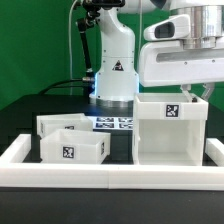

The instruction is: Assemble drawer

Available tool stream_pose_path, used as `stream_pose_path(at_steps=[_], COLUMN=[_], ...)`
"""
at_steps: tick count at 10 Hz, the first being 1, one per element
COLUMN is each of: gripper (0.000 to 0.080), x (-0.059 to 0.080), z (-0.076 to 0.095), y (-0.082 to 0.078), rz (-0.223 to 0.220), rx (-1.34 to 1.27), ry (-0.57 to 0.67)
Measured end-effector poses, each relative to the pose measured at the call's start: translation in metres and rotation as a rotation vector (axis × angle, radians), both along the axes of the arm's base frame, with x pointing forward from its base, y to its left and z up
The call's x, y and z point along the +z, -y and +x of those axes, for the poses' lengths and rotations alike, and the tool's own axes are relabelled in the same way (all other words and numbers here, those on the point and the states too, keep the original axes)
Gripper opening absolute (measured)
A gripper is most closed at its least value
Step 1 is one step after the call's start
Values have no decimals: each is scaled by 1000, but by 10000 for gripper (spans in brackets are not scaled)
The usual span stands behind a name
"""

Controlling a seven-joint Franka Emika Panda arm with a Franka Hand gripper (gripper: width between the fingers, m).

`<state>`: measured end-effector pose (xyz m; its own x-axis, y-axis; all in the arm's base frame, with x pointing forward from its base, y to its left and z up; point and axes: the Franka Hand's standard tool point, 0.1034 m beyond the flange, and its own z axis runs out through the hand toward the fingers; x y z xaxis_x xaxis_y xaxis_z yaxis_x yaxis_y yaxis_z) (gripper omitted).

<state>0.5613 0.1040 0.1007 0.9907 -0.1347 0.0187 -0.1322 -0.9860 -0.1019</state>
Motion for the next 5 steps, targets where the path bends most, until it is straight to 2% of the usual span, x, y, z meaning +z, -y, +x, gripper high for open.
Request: stream_pose_path(at_steps=[3,5], gripper=[38,38], x=[-2,-2], z=[2,14], y=[-4,1], rz=[12,27], rx=[-217,-404], ry=[-6,-15])
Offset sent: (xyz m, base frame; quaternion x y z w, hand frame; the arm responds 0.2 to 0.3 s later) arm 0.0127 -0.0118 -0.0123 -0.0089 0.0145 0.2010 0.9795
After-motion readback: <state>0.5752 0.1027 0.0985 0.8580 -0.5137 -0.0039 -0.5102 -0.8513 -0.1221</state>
